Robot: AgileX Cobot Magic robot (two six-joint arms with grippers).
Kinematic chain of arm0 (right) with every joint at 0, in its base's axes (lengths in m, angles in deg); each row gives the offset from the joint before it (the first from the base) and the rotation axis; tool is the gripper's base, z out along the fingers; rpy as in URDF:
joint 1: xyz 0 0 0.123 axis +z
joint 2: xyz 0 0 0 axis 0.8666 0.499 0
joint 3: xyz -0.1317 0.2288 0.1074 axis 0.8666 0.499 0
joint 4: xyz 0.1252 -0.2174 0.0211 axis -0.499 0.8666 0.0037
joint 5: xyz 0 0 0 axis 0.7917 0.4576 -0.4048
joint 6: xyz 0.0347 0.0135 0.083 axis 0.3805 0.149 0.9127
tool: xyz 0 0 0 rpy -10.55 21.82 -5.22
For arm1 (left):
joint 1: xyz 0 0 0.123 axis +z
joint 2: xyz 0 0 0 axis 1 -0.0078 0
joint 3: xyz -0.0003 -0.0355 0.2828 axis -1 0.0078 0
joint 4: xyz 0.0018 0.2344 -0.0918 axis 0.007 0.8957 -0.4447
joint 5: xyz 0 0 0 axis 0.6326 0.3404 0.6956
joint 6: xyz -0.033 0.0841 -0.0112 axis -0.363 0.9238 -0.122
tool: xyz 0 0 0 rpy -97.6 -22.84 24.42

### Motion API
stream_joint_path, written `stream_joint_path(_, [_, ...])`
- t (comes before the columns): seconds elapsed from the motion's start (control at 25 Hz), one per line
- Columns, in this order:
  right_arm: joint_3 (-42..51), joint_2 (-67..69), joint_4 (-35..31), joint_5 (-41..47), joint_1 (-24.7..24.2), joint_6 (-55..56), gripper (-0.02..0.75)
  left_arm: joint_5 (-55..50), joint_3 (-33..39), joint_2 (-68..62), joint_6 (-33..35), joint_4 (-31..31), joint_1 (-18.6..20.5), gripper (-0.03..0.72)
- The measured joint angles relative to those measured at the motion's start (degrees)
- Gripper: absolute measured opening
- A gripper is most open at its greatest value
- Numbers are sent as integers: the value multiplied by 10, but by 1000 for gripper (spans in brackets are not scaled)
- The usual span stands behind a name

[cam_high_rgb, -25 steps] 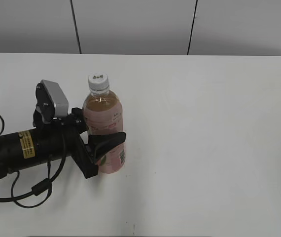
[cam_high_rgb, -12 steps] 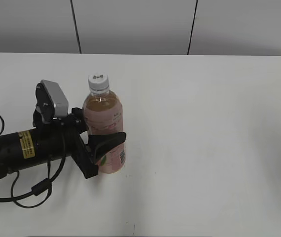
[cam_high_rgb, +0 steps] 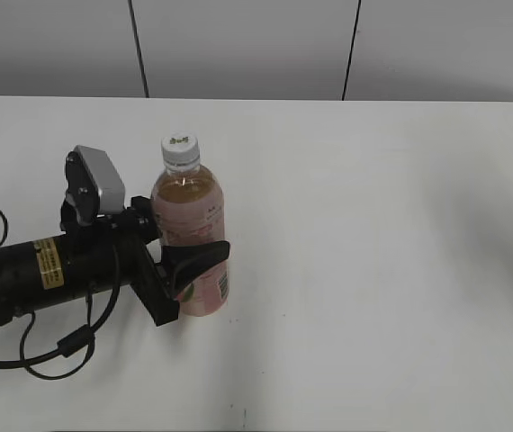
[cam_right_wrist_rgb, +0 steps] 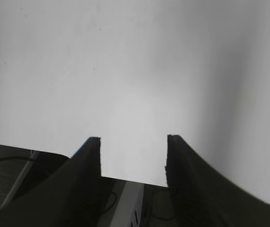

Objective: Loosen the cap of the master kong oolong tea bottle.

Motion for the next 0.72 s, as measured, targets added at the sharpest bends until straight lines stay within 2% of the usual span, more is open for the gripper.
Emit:
stream_joint_path(0.16, [-69,51,1,25,2,20,344,0,0,0,0,0,0,401])
stream_joint_path(0.28, [-110,78,16,29,29,38,344,0,0,0,0,0,0,401])
stream_joint_path(0.48, [-188,135,42,33,152,103,344,1,0,0,0,0,0,401])
stream_joint_path(0.72, [-330,227,46,34,280,162,344,1,0,0,0,0,0,401])
